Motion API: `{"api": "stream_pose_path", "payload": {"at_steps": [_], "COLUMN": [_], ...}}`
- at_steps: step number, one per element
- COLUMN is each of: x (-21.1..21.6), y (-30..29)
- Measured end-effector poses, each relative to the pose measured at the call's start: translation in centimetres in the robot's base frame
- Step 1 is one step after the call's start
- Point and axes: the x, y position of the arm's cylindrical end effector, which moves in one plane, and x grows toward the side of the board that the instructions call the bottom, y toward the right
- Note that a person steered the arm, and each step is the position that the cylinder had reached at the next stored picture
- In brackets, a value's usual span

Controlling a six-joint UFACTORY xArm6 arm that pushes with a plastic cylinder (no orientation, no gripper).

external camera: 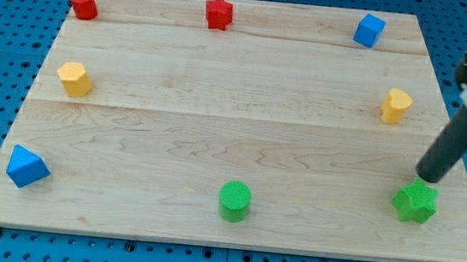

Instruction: Place the green star diagonal to the green circle

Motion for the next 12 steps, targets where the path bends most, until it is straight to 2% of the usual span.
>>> {"api": "stream_pose_path", "payload": {"at_steps": [1, 2, 3, 5, 6, 7, 8, 10, 11, 12], "x": [-0.5, 1.9, 3.3, 2.5, -2.0, -2.5, -0.9, 5.5, 6.1, 6.6], "y": [3.9, 6.4, 4.7, -4.8, -8.7, -6.9, -4.2, -11.0, -9.7, -5.2]}}
